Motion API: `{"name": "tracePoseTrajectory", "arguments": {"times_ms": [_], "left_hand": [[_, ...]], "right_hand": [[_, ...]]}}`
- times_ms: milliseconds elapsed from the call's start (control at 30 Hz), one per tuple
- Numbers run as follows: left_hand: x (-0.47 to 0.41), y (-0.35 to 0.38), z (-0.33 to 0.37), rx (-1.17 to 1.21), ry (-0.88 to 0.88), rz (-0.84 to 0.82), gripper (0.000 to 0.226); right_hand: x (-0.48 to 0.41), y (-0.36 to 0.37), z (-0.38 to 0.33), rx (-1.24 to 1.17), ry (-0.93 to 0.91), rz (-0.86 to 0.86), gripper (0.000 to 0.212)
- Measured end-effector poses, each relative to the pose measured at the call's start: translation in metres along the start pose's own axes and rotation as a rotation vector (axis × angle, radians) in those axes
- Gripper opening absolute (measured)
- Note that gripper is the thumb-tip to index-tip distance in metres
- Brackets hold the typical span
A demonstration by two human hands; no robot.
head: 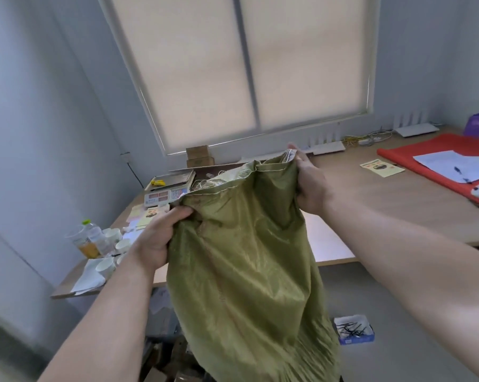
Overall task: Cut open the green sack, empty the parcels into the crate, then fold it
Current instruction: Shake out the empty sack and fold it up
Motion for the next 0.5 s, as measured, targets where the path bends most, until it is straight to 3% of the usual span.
{"name": "tracePoseTrajectory", "arguments": {"times_ms": [100, 167, 300, 367, 433, 500], "left_hand": [[-0.008, 0.004, 0.007, 0.075, 0.002, 0.064, 0.051], [-0.009, -0.001, 0.019, 0.134, 0.044, 0.136, 0.057], [-0.014, 0.004, 0.039, 0.201, 0.083, 0.211, 0.019], [-0.021, 0.01, 0.045, 0.216, 0.109, 0.214, 0.021], [-0.028, 0.023, 0.047, 0.198, 0.103, 0.196, 0.019], [-0.035, 0.038, 0.043, 0.171, 0.074, 0.126, 0.019]], "right_hand": [[-0.015, -0.003, -0.003, -0.036, 0.091, 0.0, 0.028], [-0.022, -0.01, -0.011, -0.059, 0.115, -0.024, 0.017], [-0.048, -0.019, -0.013, -0.09, 0.169, -0.122, 0.041], [-0.054, -0.013, -0.016, -0.078, 0.171, -0.159, 0.048], [-0.061, -0.009, -0.016, -0.042, 0.175, -0.154, 0.041], [-0.063, -0.01, -0.014, 0.106, 0.206, -0.125, 0.043]]}}
Point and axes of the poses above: each hand's wrist, its own x-axis away from the middle knuckle, its own y-axis out of the palm, z = x × y, the point moved 10 cm from there along -x, towards the middle knuckle, and after that the axes turned 1 degree about z, right-handed, at the moved point
